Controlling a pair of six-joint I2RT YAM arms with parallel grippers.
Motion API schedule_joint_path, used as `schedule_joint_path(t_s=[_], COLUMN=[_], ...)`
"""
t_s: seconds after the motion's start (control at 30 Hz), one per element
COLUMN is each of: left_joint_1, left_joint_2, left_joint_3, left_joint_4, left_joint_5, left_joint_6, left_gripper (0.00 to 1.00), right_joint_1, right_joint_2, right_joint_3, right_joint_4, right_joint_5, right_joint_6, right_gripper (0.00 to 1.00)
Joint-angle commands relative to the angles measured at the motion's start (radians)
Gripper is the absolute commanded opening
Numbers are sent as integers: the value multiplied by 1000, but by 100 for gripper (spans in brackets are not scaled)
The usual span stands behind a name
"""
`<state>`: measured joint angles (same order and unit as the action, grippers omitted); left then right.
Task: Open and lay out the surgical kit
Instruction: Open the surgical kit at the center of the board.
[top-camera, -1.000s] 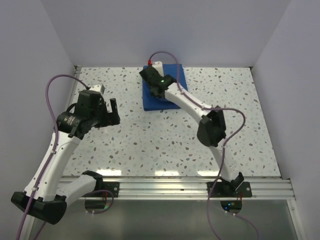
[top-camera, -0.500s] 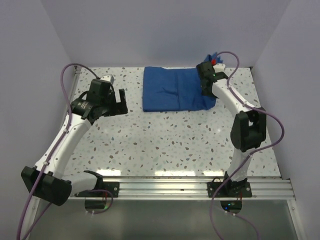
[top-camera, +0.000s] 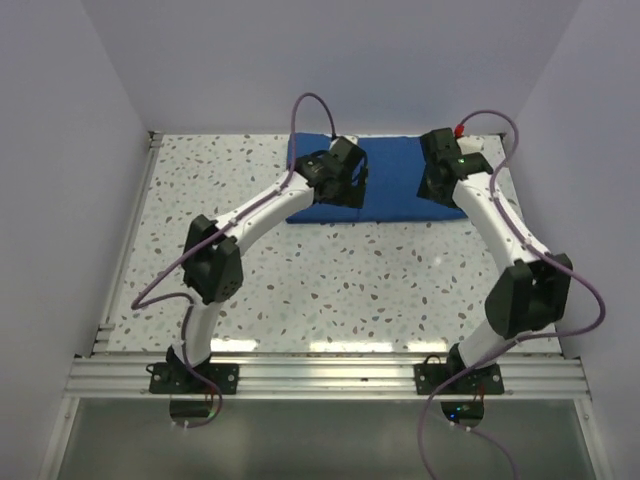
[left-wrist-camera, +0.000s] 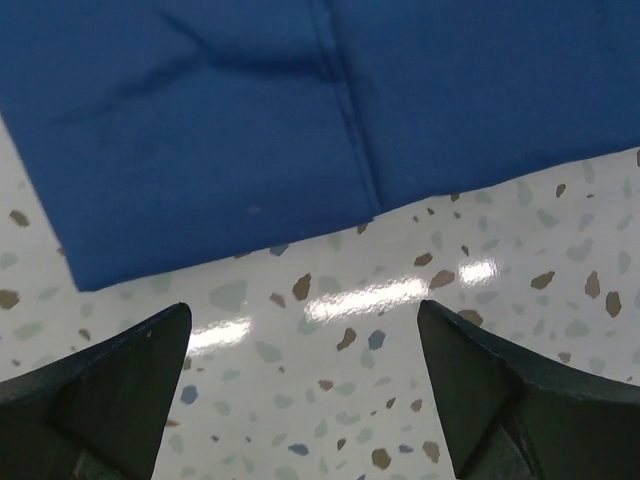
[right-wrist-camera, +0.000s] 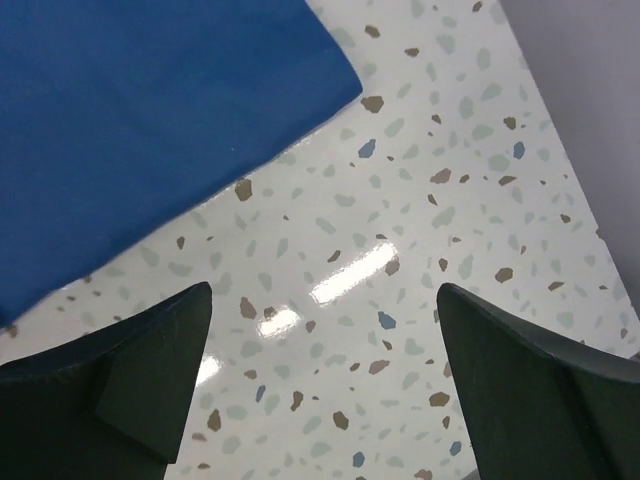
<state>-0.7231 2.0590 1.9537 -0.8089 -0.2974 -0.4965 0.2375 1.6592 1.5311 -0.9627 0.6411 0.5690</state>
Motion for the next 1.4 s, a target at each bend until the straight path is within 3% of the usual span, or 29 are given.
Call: schedule_joint_path(t_s=[0.0, 0.4, 0.83, 0.97, 1.1, 1.17, 1.3, 1.37], left_joint_1=[-32, -35, -19, 7, 25, 30, 34, 34], left_joint_2=[166, 394, 355, 385, 383, 385, 395, 394], left_joint_3=[190, 251, 272, 313, 306, 301, 298, 292], left_joint_4=[-36, 50, 136, 111, 119, 123, 117, 119], left_joint_5=[-65, -68, -40, -25, -20, -17, -3, 27], left_joint_6=[-45, -30, -2, -2, -4, 1, 3, -1], left_gripper=[100, 99, 93, 85, 68, 64, 63, 68], right_joint_1=[3, 2, 3, 2, 3, 2, 2, 3], right_joint_2=[-163, -410, -383, -380, -377, -372, -357, -348], right_joint_3=[4, -89, -61, -65, -72, -80, -75, -69], right_joint_4=[-33, -105, -122, -120, -114, -108, -107, -102], right_joint_5=[-12, 9, -40, -52, -54, -51, -54, -55], right_joint_6=[-29, -127, -115, -109, -110, -112, -115, -118], right_gripper=[99, 99, 99, 99, 99, 99, 99, 99])
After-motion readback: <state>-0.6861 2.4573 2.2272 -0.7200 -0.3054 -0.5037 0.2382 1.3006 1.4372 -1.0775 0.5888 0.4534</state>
